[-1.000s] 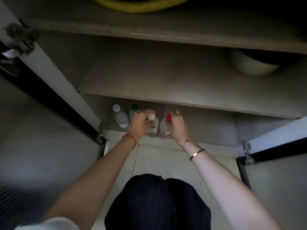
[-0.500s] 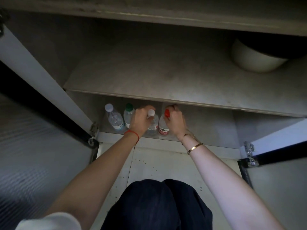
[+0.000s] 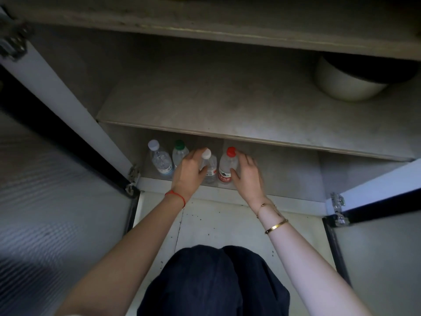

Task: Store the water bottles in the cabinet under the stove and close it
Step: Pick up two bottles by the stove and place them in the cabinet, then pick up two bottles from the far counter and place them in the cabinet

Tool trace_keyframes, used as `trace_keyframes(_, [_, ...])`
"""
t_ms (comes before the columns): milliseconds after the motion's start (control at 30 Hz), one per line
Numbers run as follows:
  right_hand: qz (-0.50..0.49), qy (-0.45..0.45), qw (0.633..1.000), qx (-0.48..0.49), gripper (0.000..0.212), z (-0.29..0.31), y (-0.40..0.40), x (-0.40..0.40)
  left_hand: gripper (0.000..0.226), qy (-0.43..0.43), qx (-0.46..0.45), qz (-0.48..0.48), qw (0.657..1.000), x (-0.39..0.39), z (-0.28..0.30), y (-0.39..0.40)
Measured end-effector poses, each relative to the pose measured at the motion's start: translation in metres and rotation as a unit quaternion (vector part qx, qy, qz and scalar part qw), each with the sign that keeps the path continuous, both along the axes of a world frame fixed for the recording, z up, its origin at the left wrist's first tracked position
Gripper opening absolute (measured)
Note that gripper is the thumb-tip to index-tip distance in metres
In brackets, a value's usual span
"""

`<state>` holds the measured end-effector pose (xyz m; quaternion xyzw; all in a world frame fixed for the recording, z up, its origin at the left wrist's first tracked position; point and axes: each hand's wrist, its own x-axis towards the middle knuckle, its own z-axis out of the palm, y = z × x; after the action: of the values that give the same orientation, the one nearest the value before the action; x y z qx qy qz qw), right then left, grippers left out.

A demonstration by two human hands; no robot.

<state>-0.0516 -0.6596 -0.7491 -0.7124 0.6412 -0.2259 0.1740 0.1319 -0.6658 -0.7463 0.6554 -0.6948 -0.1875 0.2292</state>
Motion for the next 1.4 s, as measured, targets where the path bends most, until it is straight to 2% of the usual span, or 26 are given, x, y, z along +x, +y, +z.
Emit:
trace_keyframes(267, [0.012,0.002,0.999,0.04,0.047,0.093,0.032,-0.012,0.044,-0.025,0.008,0.005,1.0,0.01,0.097,0.041])
trace_keyframes(367, [0.0,-0.009,0.999,0.052,0.044,0.143,0.053,-0.019,0.039,-0.039,0.005,-0.015,0.999,0.009,0.148,0.065])
trace_keyframes(600, [-0.011,-0.01,0.996,0.088,0.044,0.272,0.104,-0.04,0.046,-0.082,0.023,-0.021,0.996,0.001,0.287,0.121])
trace_keyframes(1033, [-0.042,-0.019,0.999,0.019,0.046,0.541,0.227,-0.097,0.042,-0.01,-0.012,-0.022,1.0,-0.029,0.555,0.23])
trace_keyframes(1200, [-0.071,-0.013,0.997,-0.008,0.048,0.608,0.272,-0.113,0.046,-0.005,-0.036,-0.05,0.998,-0.036,0.62,0.263])
trace_keyframes(1400, [-0.106,-0.003,0.994,-0.029,0.049,0.652,0.321,-0.118,0.047,-0.011,-0.042,-0.095,0.995,-0.038,0.662,0.292])
